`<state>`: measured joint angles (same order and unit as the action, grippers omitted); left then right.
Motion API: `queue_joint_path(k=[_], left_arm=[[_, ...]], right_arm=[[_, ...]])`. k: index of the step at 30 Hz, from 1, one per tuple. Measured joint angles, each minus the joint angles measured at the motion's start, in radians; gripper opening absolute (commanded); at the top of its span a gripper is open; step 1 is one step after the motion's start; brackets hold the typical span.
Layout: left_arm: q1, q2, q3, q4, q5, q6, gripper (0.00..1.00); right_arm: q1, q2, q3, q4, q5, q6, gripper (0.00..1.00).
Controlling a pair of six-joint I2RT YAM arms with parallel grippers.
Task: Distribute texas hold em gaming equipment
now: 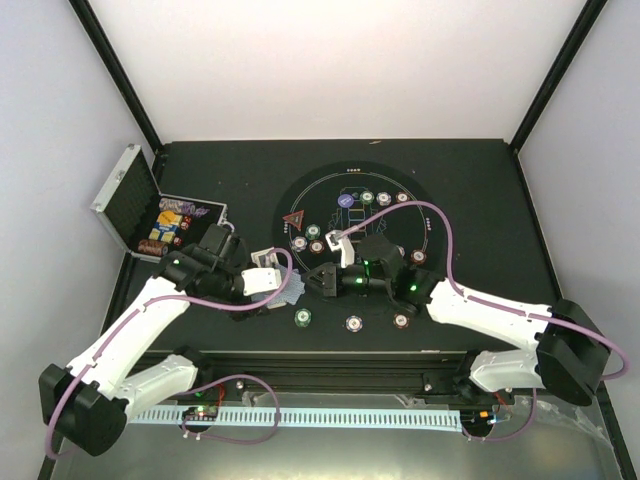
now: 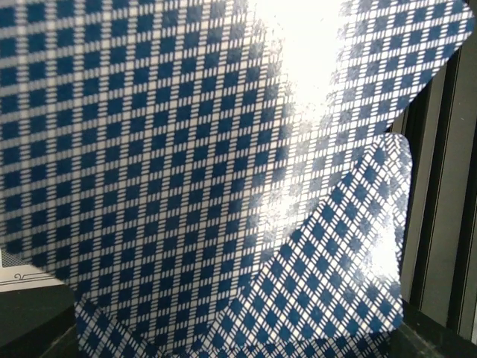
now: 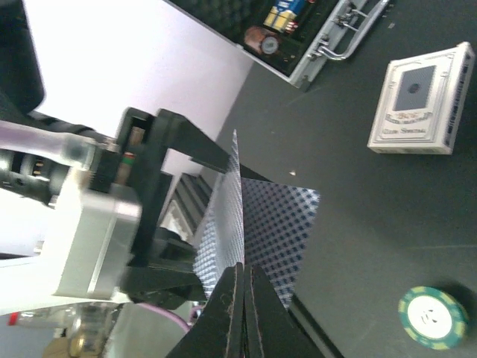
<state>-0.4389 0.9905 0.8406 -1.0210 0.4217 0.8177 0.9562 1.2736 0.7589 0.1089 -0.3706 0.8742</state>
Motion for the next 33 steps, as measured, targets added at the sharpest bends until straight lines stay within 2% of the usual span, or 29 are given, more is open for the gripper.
queue_joint_path(k=[12, 23, 27, 33], left_arm=[[0.0, -0.002, -0.009, 0.025, 0.0, 0.0, 0.02], [0.002, -0.002, -0.019, 0.025, 0.0, 0.001, 0.01], [0.008, -0.003, -0.021, 0.011, -0.004, 0.013, 0.02], [0.02, -0.018, -0.019, -0.041, -0.018, 0.027, 0.02]], right_arm=[[-0.017, -0.014, -0.002, 0.152, -0.103, 0.103, 0.01], [-0.107, -0.005, -0.008, 0.201, -0.158, 0.137, 0.01], [-0.189, 0.091, 0.036, 0.193, -0.19, 0.117, 0.01], [-0.288, 0.349, 0.191, 0.165, -0.232, 0.055, 0.01]])
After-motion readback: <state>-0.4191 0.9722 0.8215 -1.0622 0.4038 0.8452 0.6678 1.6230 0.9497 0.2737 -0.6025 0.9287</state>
